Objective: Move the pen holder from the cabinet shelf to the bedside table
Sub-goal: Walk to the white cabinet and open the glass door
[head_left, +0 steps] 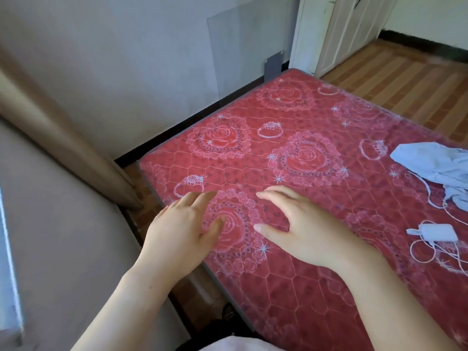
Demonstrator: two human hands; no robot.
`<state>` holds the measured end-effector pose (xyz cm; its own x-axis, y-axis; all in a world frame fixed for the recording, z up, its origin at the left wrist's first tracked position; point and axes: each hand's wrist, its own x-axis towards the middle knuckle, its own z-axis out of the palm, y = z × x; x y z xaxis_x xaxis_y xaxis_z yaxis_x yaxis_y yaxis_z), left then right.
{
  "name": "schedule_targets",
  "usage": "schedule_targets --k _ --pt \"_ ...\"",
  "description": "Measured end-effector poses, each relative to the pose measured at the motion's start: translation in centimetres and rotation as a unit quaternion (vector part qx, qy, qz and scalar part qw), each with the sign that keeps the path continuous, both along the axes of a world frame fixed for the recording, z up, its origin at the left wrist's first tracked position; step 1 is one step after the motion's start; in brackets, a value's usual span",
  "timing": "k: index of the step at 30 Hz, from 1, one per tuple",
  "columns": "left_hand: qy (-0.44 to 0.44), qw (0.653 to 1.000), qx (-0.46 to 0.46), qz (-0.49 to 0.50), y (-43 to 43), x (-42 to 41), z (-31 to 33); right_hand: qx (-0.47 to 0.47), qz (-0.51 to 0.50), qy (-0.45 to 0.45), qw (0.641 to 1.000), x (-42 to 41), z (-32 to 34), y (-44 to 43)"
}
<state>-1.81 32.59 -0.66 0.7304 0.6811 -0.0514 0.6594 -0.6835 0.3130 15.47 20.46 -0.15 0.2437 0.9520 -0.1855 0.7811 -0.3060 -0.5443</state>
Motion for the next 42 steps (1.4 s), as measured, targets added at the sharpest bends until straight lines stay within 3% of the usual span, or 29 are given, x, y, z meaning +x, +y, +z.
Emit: schedule_targets --k 11,20,28,42 --pt "-0.040 0.999 -0.031 0.012 8.0 0.7 -2.6 -0.032 0.004 -0.011 0.999 0.8 -0.6 7.8" --pt "-0.048 0.991 -0.046 -0.114 25.5 5.1 -2.8 -0.028 -0.116 -0.011 0.993 1.6 -0.3 21.6" --pt "-0.044 0.985 -0.053 -0.156 38.3 5.5 -0.4 -0.021 -0.125 -0.005 0.992 1.2 1.6 33.1" --pt "-0.072 0.994 -0.077 -0.042 42.4 2.4 -1.2 0.020 -0.024 0.052 0.998 2.1 -1.3 42.8"
